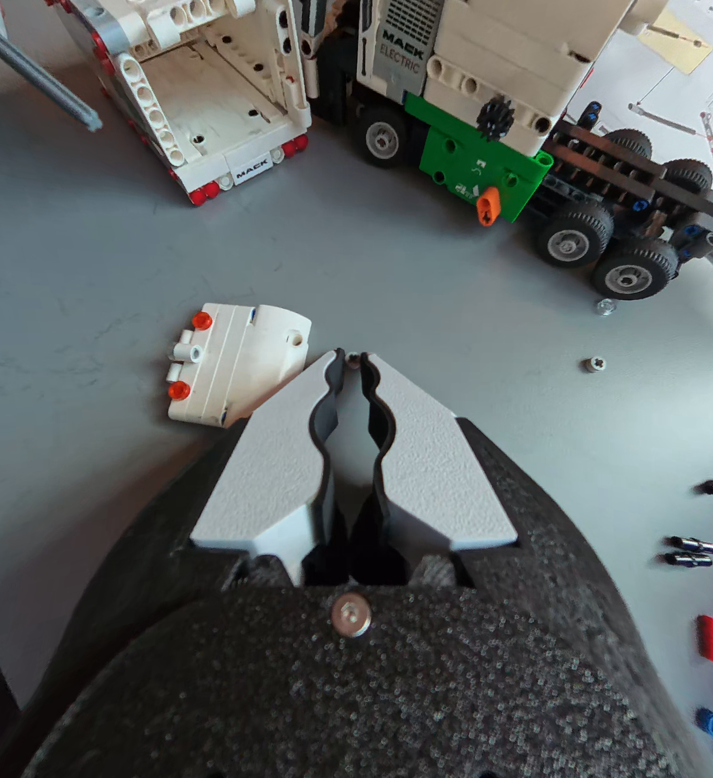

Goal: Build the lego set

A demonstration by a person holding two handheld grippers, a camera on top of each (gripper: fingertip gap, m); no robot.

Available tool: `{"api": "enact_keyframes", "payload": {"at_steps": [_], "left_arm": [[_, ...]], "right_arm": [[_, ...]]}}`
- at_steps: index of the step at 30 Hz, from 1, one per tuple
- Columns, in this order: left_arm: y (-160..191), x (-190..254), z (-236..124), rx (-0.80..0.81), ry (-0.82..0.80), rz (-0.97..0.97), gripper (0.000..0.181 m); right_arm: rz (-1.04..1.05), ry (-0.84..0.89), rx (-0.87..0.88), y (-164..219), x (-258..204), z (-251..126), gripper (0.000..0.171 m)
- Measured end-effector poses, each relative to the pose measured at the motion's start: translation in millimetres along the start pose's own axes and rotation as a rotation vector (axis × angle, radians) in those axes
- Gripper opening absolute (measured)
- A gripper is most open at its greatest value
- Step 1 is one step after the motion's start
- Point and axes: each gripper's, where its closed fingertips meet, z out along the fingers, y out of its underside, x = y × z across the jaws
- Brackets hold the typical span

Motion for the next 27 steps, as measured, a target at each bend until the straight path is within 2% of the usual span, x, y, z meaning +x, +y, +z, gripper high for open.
{"api": "enact_keyframes", "payload": {"at_steps": [5,10,12,17,22,27], "left_arm": [[-8.8,-8.2,-4.1,0.060,-0.011,-0.060,0.004],[-33.2,-10.7,-9.1,0.230,0.051,-0.215,0.004],[-33.6,-11.1,-7.0,0.232,0.019,-0.184,0.004],[-33.5,-6.2,-4.5,0.249,-0.033,-0.099,0.004],[-33.5,-3.1,-2.6,0.248,-0.039,-0.071,0.004],[-32.5,-1.7,-1.0,0.237,-0.034,-0.065,0.004]], "right_arm": [[0.043,-0.012,0.037,-5.8,0.0,-3.1,0.006],[0.525,-0.438,0.582,-100.0,-25.2,-46.5,0.005],[0.699,-0.595,0.691,-116.8,-30.4,-56.0,0.004],[0.908,-0.714,0.745,-119.6,-35.9,-53.9,0.004],[0.934,-0.769,0.752,-119.8,-46.3,-57.6,0.004],[0.919,-0.744,0.737,-120.5,-51.2,-56.4,0.004]]}}
